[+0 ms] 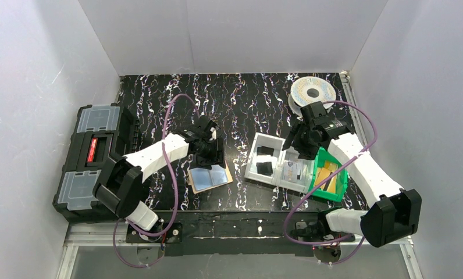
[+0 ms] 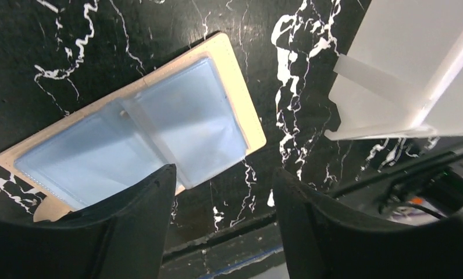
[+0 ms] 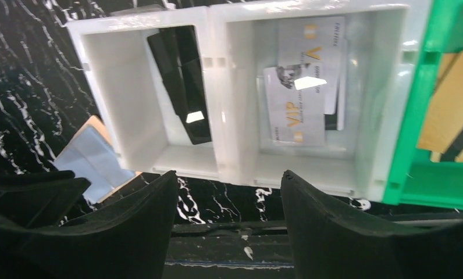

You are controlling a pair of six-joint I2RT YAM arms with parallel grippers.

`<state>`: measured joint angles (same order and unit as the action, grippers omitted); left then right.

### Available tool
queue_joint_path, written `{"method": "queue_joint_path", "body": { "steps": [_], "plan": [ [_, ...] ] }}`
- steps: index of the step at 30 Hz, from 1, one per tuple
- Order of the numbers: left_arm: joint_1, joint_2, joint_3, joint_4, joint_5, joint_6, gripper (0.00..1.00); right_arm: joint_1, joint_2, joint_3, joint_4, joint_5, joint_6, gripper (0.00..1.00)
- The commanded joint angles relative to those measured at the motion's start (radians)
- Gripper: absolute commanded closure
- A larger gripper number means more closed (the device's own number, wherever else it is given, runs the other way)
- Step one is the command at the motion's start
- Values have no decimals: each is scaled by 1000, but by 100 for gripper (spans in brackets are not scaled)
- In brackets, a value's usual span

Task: Take the credit cards out of the card holder
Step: Remove the credit card from the card holder.

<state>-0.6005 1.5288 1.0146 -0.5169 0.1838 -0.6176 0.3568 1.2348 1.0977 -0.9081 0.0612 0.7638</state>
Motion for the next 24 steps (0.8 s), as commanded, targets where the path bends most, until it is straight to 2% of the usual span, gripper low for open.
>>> {"method": "queue_joint_path", "body": {
  "steps": [1, 9, 18, 21, 24],
  "plan": [
    [-61, 47, 71, -84, -230, 29, 43, 14, 15, -1, 126, -93, 8, 28],
    [-143, 159, 119, -136, -306, 19, 44, 31, 40, -1, 203, -146, -2, 28],
    [-154, 300, 137, -194, -422, 4, 41, 59, 59, 17, 222, -158, 4, 28],
    [-155, 335, 135, -194, -428, -1, 44, 62, 65, 28, 219, -161, 1, 28],
    [-153, 355, 131, -182, -423, -2, 53, 65, 70, 33, 217, -161, 0, 28]
  ]
}}
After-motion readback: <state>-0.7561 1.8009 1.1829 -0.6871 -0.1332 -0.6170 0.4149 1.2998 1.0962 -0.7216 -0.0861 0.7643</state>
